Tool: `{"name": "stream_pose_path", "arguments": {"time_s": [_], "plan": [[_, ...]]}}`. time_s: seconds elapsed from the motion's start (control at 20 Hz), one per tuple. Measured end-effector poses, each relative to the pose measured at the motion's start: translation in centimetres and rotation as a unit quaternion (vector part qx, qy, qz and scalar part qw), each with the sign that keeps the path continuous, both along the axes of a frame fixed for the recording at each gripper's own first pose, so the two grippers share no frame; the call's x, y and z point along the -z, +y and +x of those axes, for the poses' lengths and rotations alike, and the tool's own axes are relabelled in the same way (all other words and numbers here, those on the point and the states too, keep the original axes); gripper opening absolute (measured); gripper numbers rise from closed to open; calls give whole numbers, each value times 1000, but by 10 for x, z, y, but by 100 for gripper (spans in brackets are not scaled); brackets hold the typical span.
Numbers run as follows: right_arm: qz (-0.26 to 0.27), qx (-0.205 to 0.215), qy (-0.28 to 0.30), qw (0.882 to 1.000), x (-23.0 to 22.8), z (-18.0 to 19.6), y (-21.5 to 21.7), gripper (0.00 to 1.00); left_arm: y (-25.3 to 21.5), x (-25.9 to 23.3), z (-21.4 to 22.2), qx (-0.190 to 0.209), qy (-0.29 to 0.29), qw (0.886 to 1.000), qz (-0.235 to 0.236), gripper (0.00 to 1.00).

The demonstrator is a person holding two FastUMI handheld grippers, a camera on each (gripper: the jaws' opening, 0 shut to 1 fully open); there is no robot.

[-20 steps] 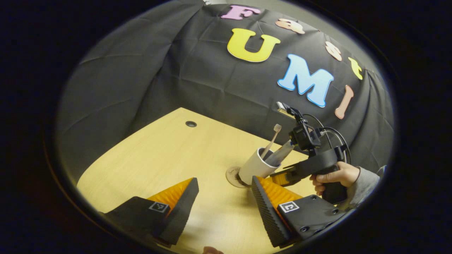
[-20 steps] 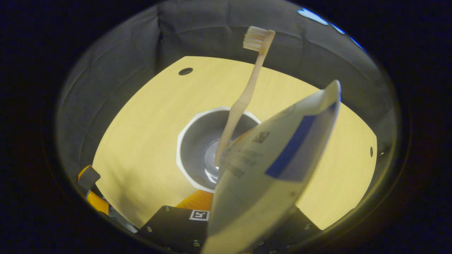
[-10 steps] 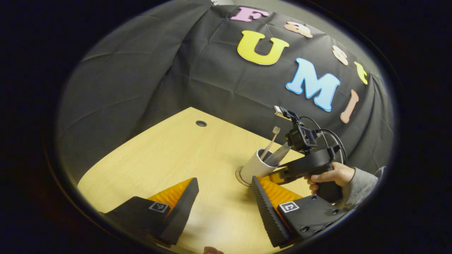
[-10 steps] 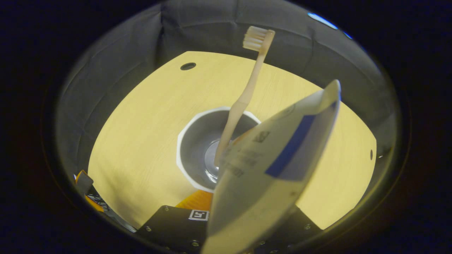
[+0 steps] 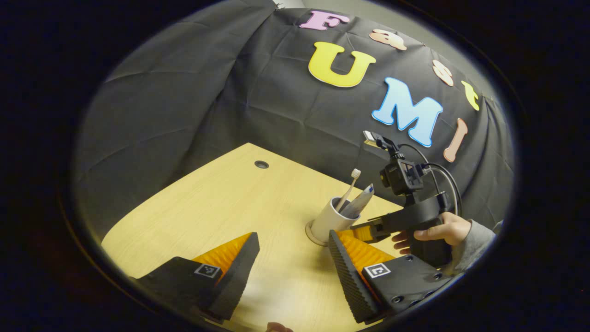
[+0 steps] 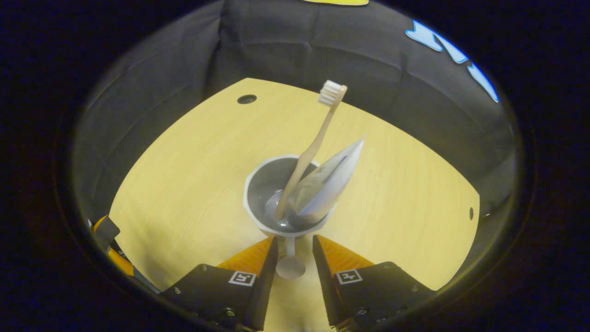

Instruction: Put the toothbrush and toothpaste on the desktop into the cup, then pick up the cup and place it on the coaster on the desktop.

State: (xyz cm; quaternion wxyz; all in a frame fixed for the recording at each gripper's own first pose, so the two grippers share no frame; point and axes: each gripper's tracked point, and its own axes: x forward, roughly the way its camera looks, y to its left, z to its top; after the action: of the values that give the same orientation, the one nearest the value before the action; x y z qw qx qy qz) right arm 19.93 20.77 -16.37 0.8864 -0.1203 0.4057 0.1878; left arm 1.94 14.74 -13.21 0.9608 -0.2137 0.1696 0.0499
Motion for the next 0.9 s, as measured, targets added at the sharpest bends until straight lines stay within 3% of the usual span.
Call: {"name": "stream_pose_path", "arguments": {"time_s": [0.15, 0.25, 0.3, 0.4, 0.55, 0.9], "plan": [[29, 12, -22, 999, -25, -17, -7, 47, -3, -10, 2, 4, -8, 1000, 12, 97], [59, 24, -36, 997, -41, -32, -15, 79, -8, -22, 4, 9, -15, 1000, 20, 97], [71, 32, -43, 996, -50, -40, -23, 89, -12, -26, 6, 14, -18, 999, 25, 97], [95, 48, -70, 992, -72, -60, -42, 87, -19, -42, 12, 23, -30, 999, 38, 93], [120, 85, -132, 980, -111, -93, -83, 87, -37, -69, 23, 39, -54, 997, 49, 97], [116, 158, -309, 931, -175, -136, -167, 87, -84, -124, 38, 81, -108, 987, 87, 97]]}}
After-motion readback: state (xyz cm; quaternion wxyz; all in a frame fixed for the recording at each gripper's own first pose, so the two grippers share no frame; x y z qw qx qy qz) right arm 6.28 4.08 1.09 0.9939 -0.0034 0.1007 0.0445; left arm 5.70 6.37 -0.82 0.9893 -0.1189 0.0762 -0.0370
